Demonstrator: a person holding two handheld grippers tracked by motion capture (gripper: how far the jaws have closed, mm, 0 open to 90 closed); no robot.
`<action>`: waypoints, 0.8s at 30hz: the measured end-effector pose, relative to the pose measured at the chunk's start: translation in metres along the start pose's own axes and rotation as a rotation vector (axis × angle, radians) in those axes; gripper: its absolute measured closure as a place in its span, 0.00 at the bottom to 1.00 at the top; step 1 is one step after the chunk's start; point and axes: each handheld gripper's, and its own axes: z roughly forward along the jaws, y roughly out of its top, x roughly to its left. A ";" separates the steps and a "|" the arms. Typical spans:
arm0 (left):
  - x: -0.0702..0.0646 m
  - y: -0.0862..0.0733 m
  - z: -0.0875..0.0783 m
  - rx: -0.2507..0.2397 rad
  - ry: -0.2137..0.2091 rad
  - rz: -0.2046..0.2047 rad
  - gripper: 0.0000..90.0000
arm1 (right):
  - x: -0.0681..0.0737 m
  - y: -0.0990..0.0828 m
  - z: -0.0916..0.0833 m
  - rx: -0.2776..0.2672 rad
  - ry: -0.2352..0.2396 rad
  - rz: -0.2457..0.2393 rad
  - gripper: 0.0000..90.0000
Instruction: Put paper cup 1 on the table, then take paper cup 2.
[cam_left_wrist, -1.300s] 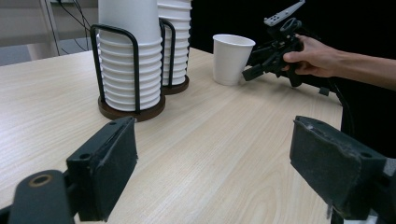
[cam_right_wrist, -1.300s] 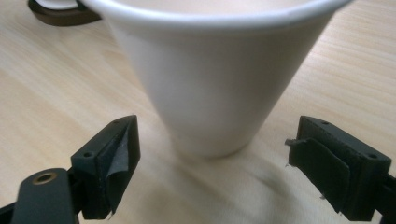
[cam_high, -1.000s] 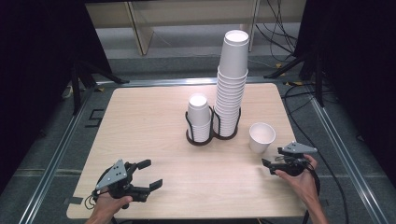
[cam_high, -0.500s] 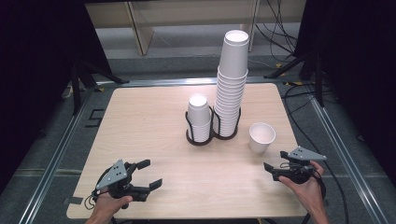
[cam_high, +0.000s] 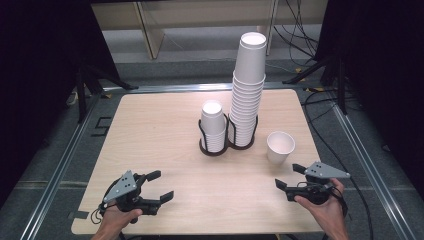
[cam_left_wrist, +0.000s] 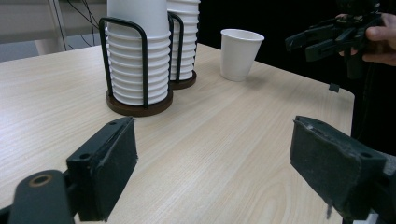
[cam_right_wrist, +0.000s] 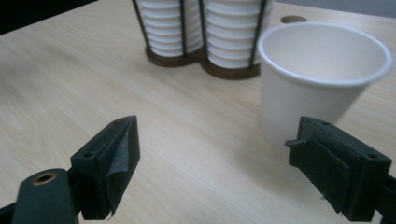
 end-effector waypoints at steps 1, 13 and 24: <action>0.000 0.001 -0.001 0.019 0.008 0.008 0.16 | 0.003 0.003 0.001 0.002 0.011 -0.004 0.17; 0.001 0.000 -0.001 -0.004 0.000 0.001 0.16 | 0.026 0.050 0.014 -0.073 0.073 -0.052 0.17; 0.002 -0.001 -0.002 0.003 0.015 -0.001 0.16 | 0.029 0.102 0.021 -0.132 0.044 -0.059 0.17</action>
